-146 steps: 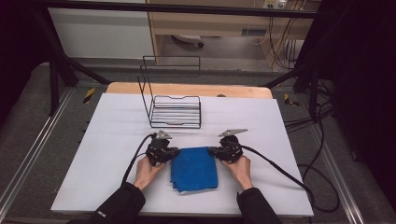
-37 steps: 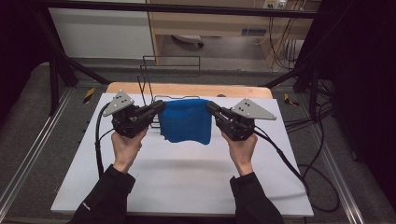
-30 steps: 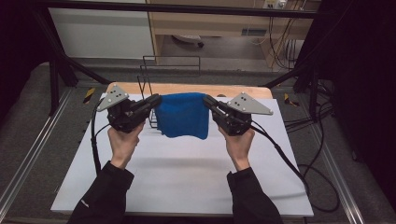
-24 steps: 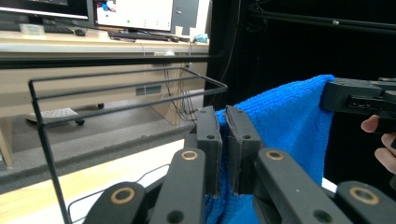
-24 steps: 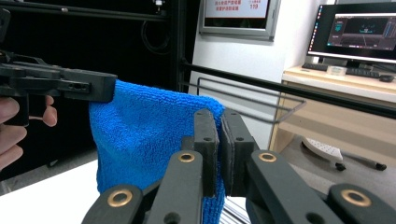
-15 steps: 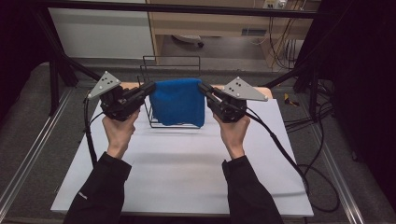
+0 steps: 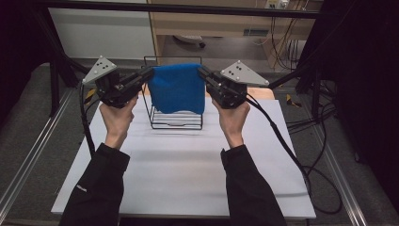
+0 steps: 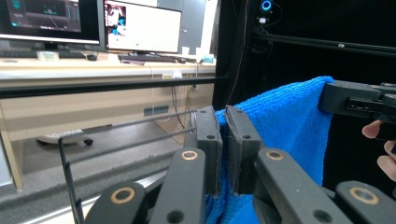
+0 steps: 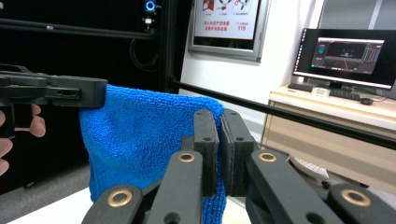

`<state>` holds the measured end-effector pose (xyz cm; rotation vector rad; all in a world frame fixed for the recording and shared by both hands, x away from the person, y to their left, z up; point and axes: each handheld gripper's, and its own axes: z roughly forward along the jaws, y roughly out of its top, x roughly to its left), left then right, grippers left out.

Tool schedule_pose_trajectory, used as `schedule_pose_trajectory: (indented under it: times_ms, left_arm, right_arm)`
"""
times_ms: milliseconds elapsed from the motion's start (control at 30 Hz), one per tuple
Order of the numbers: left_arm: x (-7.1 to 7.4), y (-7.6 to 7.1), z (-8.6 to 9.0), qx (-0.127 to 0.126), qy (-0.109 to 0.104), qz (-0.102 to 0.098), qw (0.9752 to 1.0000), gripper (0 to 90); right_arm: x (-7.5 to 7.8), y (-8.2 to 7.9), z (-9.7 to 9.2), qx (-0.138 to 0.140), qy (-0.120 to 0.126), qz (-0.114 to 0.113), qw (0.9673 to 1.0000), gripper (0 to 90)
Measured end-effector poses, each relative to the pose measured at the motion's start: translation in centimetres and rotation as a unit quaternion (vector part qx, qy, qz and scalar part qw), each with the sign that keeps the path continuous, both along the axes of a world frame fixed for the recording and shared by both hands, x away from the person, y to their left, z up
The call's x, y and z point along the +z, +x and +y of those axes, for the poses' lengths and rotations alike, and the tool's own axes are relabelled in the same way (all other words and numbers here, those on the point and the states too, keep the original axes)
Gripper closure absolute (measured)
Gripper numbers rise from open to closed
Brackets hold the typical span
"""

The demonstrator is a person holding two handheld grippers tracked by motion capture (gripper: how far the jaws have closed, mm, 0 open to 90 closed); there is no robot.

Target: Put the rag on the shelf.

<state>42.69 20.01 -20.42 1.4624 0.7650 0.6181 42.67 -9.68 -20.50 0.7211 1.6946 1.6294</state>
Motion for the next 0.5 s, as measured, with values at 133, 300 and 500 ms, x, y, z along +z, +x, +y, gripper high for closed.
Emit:
schedule_pose_trajectory:
  times_ms: [133,300,500]
  left_arm:
    - [0.9,0.5,0.2,0.004,-0.001,-0.003,1.0,84.6]
    - [2.0,1.1,0.3,0.011,0.0,-0.008,0.9999,84.7]
    - [3.4,1.8,0.4,0.016,0.002,-0.012,0.9998,84.7]
  right_arm:
    - [0.6,0.5,0.2,-0.001,-0.001,-0.002,1.0,86.5]
    - [1.6,1.1,0.6,-0.004,-0.001,-0.007,1.0,86.5]
    - [2.8,2.0,1.0,-0.009,0.0,-0.011,0.9999,86.5]
